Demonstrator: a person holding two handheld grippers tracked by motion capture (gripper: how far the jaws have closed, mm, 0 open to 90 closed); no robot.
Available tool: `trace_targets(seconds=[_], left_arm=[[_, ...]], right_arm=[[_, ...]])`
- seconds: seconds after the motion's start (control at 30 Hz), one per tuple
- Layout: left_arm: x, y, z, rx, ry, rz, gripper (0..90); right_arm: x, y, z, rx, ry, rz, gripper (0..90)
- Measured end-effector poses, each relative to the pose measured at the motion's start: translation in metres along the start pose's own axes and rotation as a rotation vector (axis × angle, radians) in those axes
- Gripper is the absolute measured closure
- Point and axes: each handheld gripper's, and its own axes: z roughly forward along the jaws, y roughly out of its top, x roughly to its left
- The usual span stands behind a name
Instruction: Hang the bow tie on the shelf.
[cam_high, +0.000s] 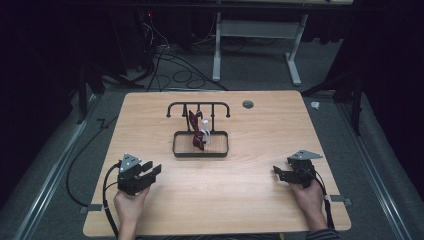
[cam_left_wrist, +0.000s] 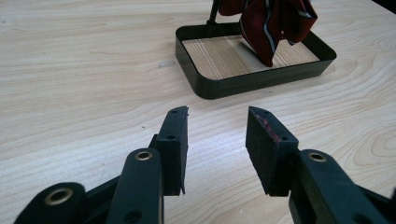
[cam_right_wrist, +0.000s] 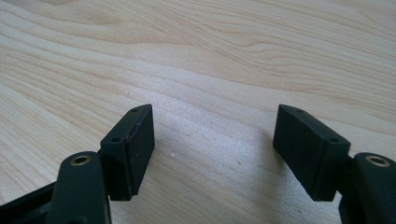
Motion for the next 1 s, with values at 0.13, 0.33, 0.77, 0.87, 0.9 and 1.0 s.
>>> trace_targets(seconds=[0.13, 0.33, 0.77, 0.87, 0.9, 1.0], left_arm=[[0.001, -0.002, 0.001, 0.002, -0.006, -0.008, 59.1], [0.001, -0.006, 0.003, 0.009, -0.01, -0.016, 58.9], [0.0, -0.013, 0.011, 0.027, -0.001, -0.026, 57.5], [-0.001, -0.015, 0.013, 0.032, 0.001, -0.023, 57.1], [-0.001, -0.016, 0.014, 0.034, 0.001, -0.024, 57.1], [0.0, -0.018, 0.016, 0.038, 0.002, -0.03, 56.8]], right_arm=[[0.0, 0.0, 0.0, 0.0, 0.0, 0.001, 30.4], [0.0, 0.0, 0.0, 0.0, 0.0, 0.0, 30.4], [0.0, 0.0, 0.0, 0.0, 0.0, 0.001, 30.4], [0.0, 0.0, 0.0, 0.0, 0.0, 0.001, 30.4], [0.0, 0.0, 0.0, 0.0, 0.0, 0.0, 30.4], [0.0, 0.0, 0.0, 0.0, 0.0, 0.0, 30.4]])
